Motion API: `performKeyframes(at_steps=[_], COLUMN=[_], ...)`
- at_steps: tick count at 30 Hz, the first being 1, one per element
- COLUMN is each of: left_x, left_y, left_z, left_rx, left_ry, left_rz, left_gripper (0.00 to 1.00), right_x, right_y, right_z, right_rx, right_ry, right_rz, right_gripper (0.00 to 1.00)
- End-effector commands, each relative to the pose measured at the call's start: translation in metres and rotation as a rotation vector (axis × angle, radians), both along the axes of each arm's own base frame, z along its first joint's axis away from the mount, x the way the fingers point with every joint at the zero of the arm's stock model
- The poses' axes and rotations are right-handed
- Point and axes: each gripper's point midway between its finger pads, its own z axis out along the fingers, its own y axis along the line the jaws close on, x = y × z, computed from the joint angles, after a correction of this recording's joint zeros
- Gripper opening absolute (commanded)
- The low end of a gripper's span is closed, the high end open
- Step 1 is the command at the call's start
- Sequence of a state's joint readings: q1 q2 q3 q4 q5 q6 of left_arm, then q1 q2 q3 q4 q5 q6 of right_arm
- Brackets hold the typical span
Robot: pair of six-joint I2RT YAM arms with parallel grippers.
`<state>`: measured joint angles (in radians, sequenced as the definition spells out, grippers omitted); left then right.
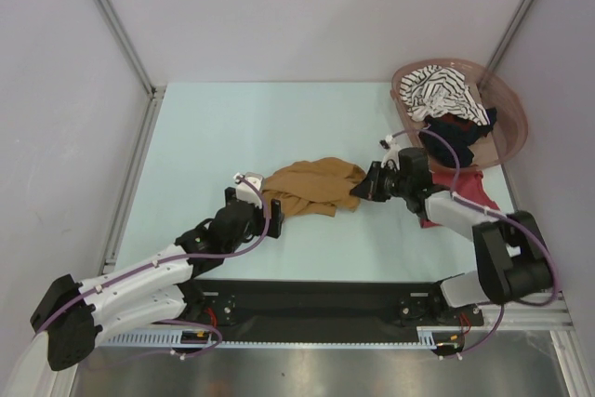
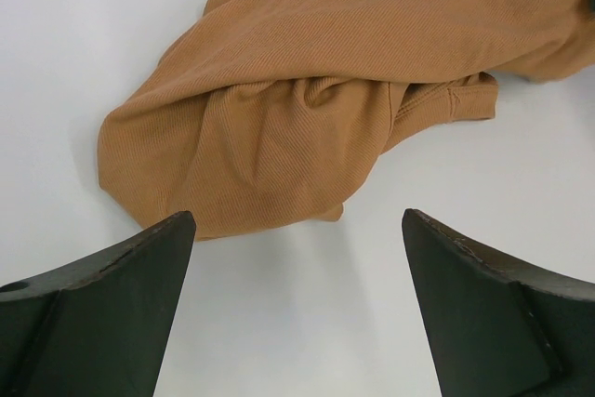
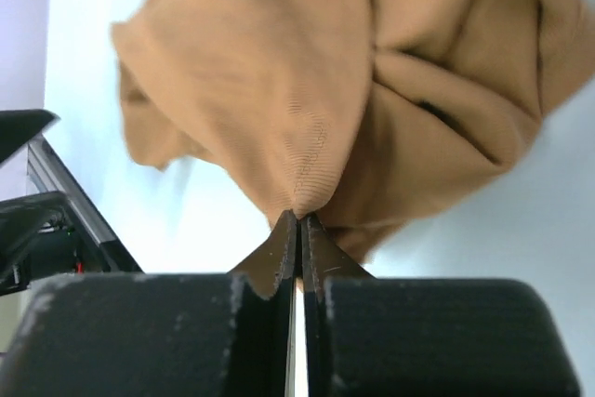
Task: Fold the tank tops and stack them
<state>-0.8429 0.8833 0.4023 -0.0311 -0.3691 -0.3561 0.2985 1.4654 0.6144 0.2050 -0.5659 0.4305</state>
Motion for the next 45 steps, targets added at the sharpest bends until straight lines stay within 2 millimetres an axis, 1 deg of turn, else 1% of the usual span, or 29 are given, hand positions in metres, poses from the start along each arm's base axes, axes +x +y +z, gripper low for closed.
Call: performKeyframes(at_steps=[1, 2, 3, 4, 5, 6, 7, 9, 10, 13, 14, 16, 17, 18, 22, 24, 25, 26, 27, 28, 29, 30, 31, 35, 39, 41, 42, 44, 45], left_x=[0.005, 0.004, 0.002, 0.0, -0.005, -0.007, -0.011, -0.014, -0.02, -0.029, -0.031, -0.034, -0.034, -0.033, -0.033, -0.027, -0.019, -0.015, -0.007, -0.005, 0.004, 0.008, 0.01, 0.018, 0.03, 0.036, 0.037, 0.044, 0.047], left_y=[-0.006, -0.014, -0.017, -0.024, -0.032, -0.037, -0.044, -0.054, -0.06, -0.07, -0.071, -0.073, -0.072, -0.072, -0.075, -0.076, -0.064, -0.058, -0.055, -0.047, -0.033, -0.033, -0.027, -0.033, -0.045, -0.045, -0.038, -0.03, -0.028], left_z=[0.018, 0.025, 0.023, 0.027, 0.027, 0.028, 0.028, 0.037, 0.038, 0.052, 0.057, 0.059, 0.058, 0.057, 0.048, 0.049, 0.032, 0.027, 0.023, 0.015, 0.014, 0.013, 0.01, 0.007, -0.013, -0.018, -0.029, -0.043, -0.047], left_rx=[-0.033, -0.069, -0.076, -0.105, -0.125, -0.147, -0.155, -0.182, -0.18, -0.223, -0.236, -0.245, -0.239, -0.236, -0.212, -0.211, -0.138, -0.108, -0.08, -0.029, 0.015, 0.018, 0.043, 0.076, 0.192, 0.214, 0.245, 0.225, 0.193], left_ry=[-0.046, -0.062, -0.059, -0.063, -0.048, -0.034, -0.025, -0.022, -0.014, -0.013, -0.015, -0.006, -0.001, 0.003, 0.033, 0.038, 0.06, 0.072, 0.084, 0.105, 0.088, 0.102, 0.109, 0.093, 0.128, 0.155, 0.176, 0.238, 0.264], left_rz=[-0.021, -0.052, -0.072, -0.102, -0.147, -0.156, -0.177, -0.188, -0.207, -0.233, -0.239, -0.246, -0.242, -0.236, -0.237, -0.204, -0.126, -0.077, -0.014, 0.027, 0.112, 0.165, 0.195, 0.195, 0.166, 0.205, 0.24, 0.239, 0.238], left_gripper=[1.0, 1.0, 1.0, 1.0, 1.0, 1.0, 1.0, 1.0, 1.0, 1.0, 1.0, 1.0, 1.0, 1.0, 0.95, 0.95, 0.96, 1.0, 1.0, 1.0, 1.0, 1.0, 1.0, 1.0, 0.97, 0.96, 0.95, 0.76, 0.62], right_x=[0.011, 0.015, 0.015, 0.019, 0.021, 0.018, 0.03, 0.034, 0.039, 0.043, 0.046, 0.048, 0.049, 0.054, 0.061, 0.065, 0.066, 0.067, 0.068, 0.068, 0.068, 0.069, 0.07, 0.073, 0.077, 0.078, 0.079, 0.08, 0.08], right_y=[0.0, 0.0, 0.0, -0.001, -0.001, -0.002, 0.0, -0.002, -0.002, -0.001, 0.0, 0.0, 0.0, 0.0, 0.004, 0.005, 0.007, 0.008, 0.009, 0.01, 0.011, 0.011, 0.01, 0.009, 0.009, 0.009, 0.009, 0.009, 0.008], right_z=[0.073, 0.091, 0.122, 0.14, 0.156, 0.161, 0.194, 0.21, 0.232, 0.26, 0.278, 0.292, 0.307, 0.305, 0.312, 0.313, 0.312, 0.312, 0.314, 0.314, 0.313, 0.314, 0.316, 0.315, 0.311, 0.309, 0.309, 0.308, 0.307], right_rx=[-0.024, -0.048, -0.056, -0.062, -0.061, -0.08, -0.067, -0.082, -0.07, -0.044, -0.028, -0.016, -0.004, -0.012, 0.001, 0.018, 0.024, 0.03, 0.036, 0.042, 0.044, 0.046, 0.049, 0.052, 0.06, 0.072, 0.076, 0.077, 0.075], right_ry=[-0.181, -0.231, -0.256, -0.282, -0.299, -0.272, -0.323, -0.327, -0.367, -0.403, -0.435, -0.456, -0.482, -0.467, -0.465, -0.464, -0.458, -0.452, -0.458, -0.458, -0.457, -0.46, -0.463, -0.454, -0.445, -0.432, -0.432, -0.429, -0.425], right_rz=[-0.014, -0.029, -0.04, -0.052, -0.052, -0.039, -0.055, -0.056, -0.067, -0.077, -0.084, -0.093, -0.094, -0.097, -0.092, -0.101, -0.094, -0.095, -0.091, -0.087, -0.085, -0.087, -0.088, -0.08, -0.08, -0.076, -0.076, -0.075, -0.078], right_gripper=[0.0, 0.0, 0.0, 0.0, 0.0, 0.0, 0.0, 0.0, 0.0, 0.0, 0.0, 0.0, 0.0, 0.0, 0.0, 0.0, 0.0, 0.0, 0.0, 0.0, 0.0, 0.0, 0.0, 0.0, 0.0, 0.0, 0.0, 0.0, 0.0])
